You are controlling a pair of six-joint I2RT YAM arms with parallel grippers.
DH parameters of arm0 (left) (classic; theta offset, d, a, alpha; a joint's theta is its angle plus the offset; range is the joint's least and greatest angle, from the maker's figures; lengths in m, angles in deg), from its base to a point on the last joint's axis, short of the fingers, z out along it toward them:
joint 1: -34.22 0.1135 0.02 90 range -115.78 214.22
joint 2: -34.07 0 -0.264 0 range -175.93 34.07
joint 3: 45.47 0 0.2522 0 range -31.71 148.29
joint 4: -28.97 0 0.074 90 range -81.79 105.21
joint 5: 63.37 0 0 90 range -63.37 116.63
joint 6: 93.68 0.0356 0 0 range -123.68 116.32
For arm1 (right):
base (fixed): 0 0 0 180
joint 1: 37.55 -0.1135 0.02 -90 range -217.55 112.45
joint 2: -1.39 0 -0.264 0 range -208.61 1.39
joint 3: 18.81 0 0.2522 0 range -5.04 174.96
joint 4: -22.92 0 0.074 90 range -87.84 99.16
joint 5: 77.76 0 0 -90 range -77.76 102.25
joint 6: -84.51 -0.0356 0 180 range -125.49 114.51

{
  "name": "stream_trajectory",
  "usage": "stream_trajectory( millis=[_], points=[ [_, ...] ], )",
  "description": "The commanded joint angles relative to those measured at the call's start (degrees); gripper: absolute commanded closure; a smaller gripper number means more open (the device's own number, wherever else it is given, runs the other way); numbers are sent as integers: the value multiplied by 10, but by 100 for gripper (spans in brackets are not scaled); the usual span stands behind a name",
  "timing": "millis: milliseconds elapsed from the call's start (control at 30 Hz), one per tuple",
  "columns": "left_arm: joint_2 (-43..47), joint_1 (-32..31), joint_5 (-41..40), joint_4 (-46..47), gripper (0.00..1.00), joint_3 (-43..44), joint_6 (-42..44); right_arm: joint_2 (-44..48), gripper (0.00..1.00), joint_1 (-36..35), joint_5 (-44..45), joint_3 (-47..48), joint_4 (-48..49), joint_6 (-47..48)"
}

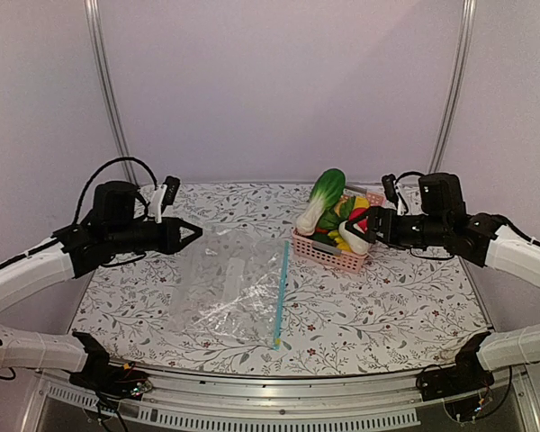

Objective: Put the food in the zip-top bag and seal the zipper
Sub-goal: Pick up the zipper food storage bag at the center of the board, then pass from the left arm to the right

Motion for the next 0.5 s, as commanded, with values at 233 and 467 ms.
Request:
stream_trajectory(
  millis=[233,467],
  points=[
    [47,-8,95,-62,100,135,97,-124,2,-121,-36,39,210,-25],
    [51,-8,125,-68,100,187,91,-187,9,-127,-85,48,313,-45]
  ],
)
